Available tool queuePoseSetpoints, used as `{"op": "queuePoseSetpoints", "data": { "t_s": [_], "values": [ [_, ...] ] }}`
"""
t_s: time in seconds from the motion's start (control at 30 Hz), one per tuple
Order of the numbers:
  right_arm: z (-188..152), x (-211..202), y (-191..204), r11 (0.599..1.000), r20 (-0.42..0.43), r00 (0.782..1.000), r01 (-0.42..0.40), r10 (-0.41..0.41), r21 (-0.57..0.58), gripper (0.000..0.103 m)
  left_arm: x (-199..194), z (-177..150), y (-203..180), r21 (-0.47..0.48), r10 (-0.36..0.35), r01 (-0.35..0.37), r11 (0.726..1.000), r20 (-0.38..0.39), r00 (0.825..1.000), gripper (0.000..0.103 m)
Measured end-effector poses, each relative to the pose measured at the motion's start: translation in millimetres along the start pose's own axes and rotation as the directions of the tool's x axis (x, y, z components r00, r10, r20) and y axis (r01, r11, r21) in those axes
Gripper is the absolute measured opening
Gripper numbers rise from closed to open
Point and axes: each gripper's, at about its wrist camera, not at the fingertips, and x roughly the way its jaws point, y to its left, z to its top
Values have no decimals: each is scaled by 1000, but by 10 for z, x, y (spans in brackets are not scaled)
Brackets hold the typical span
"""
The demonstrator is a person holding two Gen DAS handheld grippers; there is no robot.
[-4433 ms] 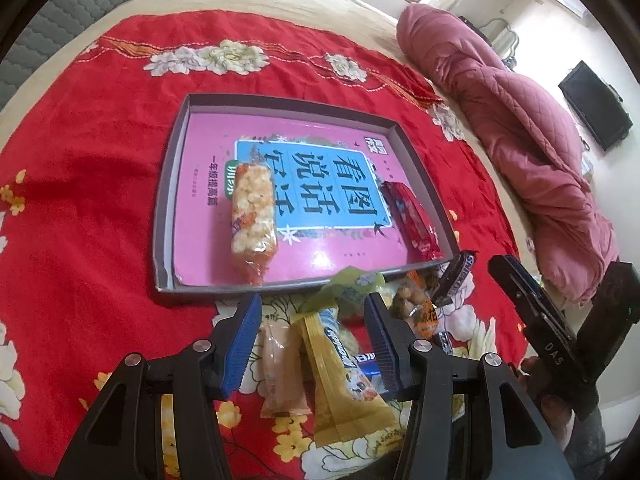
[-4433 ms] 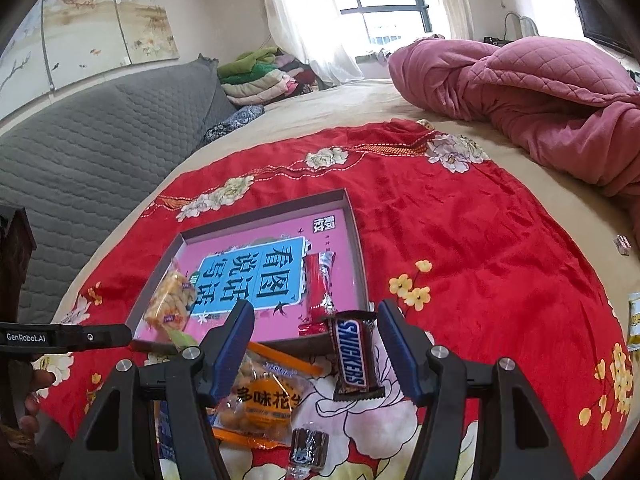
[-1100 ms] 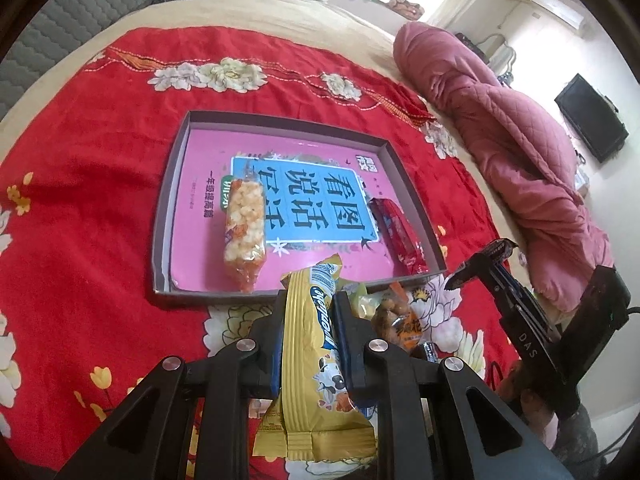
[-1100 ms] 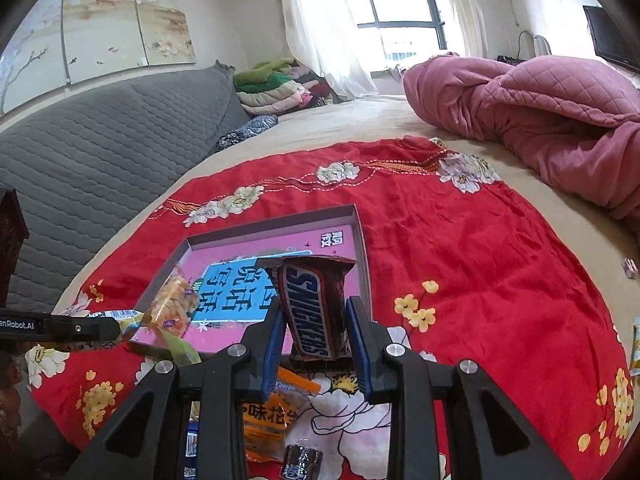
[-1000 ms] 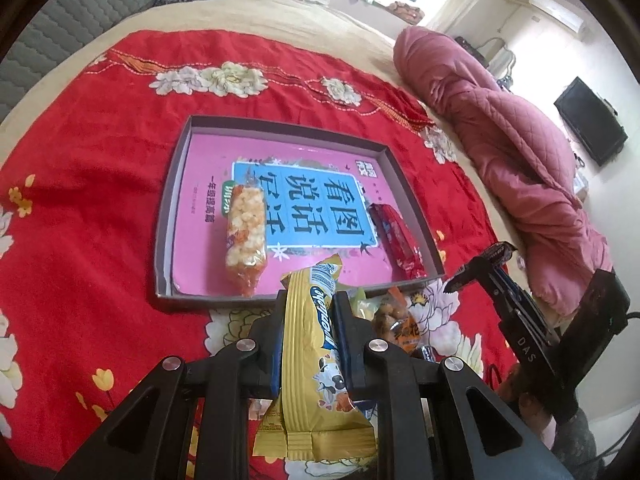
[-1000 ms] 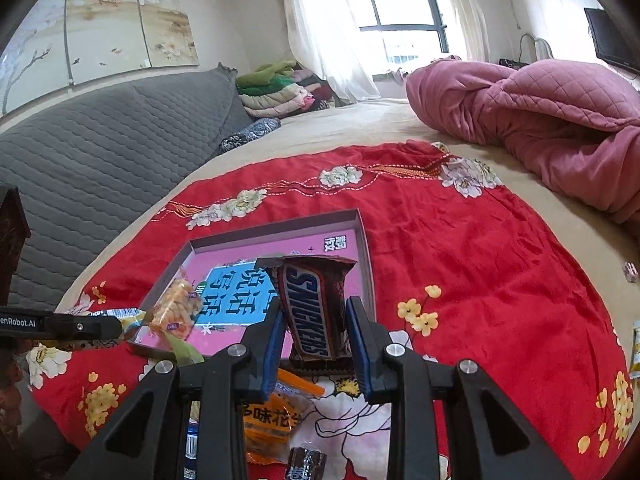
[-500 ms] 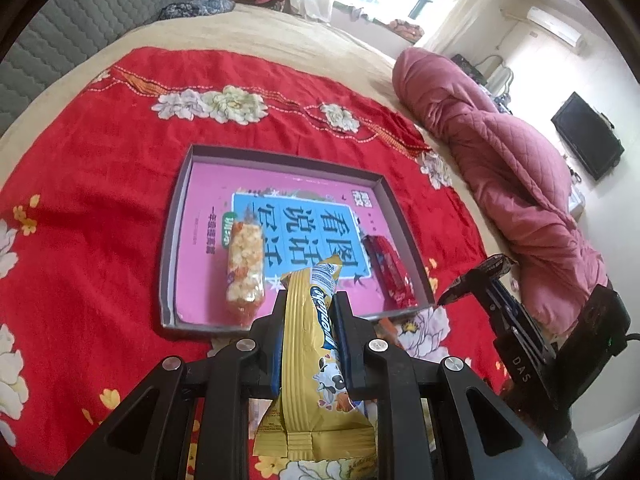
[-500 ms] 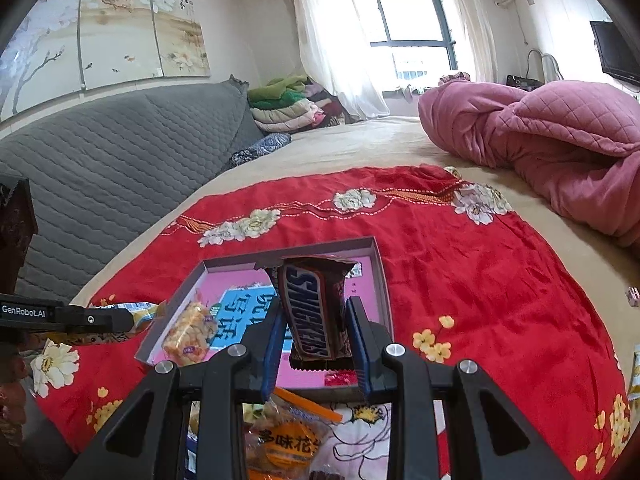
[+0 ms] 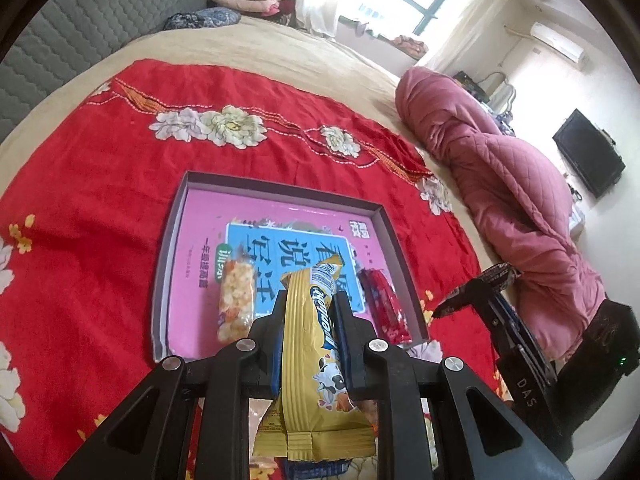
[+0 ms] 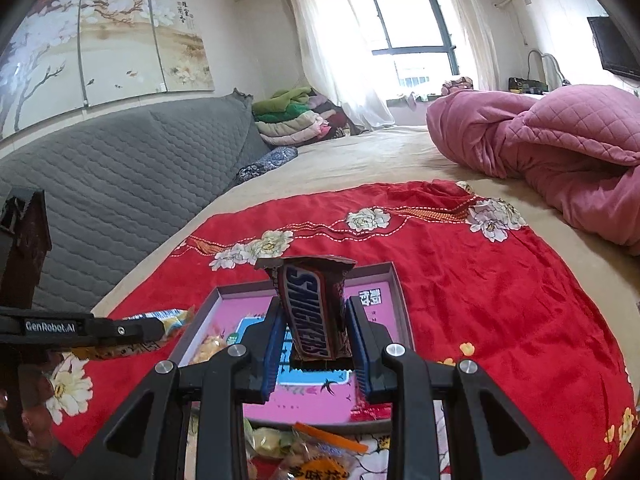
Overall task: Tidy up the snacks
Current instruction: 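Carry the wafer pack with the left tool while the right tool carries the Snickers over the tray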
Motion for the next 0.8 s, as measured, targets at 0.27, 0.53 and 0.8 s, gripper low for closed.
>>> {"op": "queuePoseSetpoints", "data": {
  "t_s": [0.27, 0.53, 0.8],
  "values": [
    [132, 115, 128, 1000, -5, 1000, 4, -4, -20, 31, 60, 113, -58, -4, 12, -12, 1000, 16, 1000, 21],
    [222, 243, 213, 999, -34, 999, -15, 14, -33, 31, 106, 250, -116, -4, 17, -17, 1000, 34, 999, 21],
    [294, 447, 129, 1000, -84, 996, -25, 25, -2, 31, 245, 282, -167, 4, 36, -36, 999, 13, 999, 21]
  ]
}}
